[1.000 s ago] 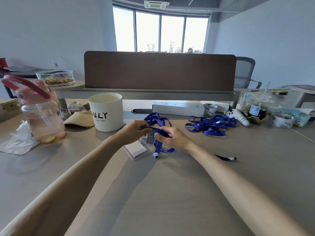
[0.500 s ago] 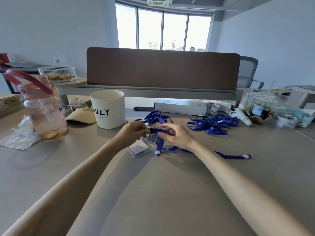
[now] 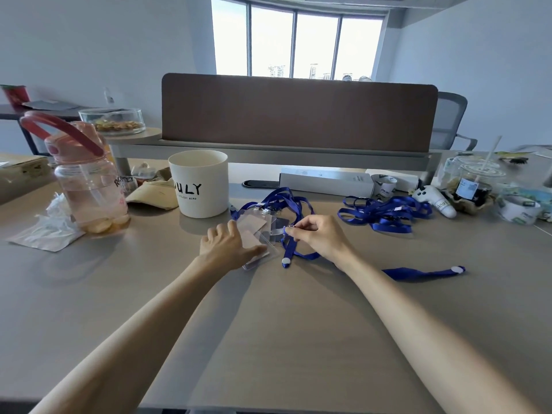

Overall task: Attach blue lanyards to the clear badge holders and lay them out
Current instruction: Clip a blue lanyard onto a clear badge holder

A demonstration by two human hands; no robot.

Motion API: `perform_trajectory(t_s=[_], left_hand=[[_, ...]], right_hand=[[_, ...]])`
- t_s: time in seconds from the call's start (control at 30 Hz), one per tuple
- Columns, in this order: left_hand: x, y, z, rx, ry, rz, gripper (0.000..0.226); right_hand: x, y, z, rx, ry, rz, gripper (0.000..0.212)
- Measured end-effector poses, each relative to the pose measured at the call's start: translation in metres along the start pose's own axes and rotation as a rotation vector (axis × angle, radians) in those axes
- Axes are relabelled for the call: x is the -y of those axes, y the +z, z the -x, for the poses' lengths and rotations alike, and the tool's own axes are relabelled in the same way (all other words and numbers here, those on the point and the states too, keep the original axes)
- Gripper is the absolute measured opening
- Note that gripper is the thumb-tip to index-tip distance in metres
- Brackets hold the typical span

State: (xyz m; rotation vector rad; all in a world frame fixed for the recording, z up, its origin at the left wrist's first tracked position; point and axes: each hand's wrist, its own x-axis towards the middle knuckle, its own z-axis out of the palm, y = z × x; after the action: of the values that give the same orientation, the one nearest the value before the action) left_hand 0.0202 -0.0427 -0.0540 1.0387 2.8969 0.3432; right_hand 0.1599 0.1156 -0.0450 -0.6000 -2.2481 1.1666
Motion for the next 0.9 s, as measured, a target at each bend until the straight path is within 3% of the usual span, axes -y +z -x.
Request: perform_trajectory(t_s=[0.3,0.37,0.47,0.53,0.77,0.9], left_hand=[[0.016,-0.018,-0.015,0.349,0.025,0.356,0.113],[0.017,-0.017,-0.012,0.291,0.006,0.357,0.110],[0.013,-0.015,0.000,0.069,-0.058,0.143,0.113],[0.012,-0.012,0.003,0.020,-0.040,0.058,0.114],[0.012,-0.022,-0.001,0.102,0.049,0.393,0.102],[0.006,-0.022,0.002,-0.002,0.143,0.562,0.067]], right_hand=[[0.000,0.005,0.011,-0.006,0.039,-0.122,0.012],[-0.002,0.007,0.014,-0.001,0.023,-0.176,0.009],[-0.002,0.008,0.017,-0.005,-0.007,-0.215,0.010],[-0.002,0.008,0.018,-0.030,-0.017,-0.194,0.008],[-0.001,0.004,0.020,-0.096,-0.038,-0.132,0.010],[0.003,-0.007,0.022,-0.089,-0.021,-0.099,0.006]])
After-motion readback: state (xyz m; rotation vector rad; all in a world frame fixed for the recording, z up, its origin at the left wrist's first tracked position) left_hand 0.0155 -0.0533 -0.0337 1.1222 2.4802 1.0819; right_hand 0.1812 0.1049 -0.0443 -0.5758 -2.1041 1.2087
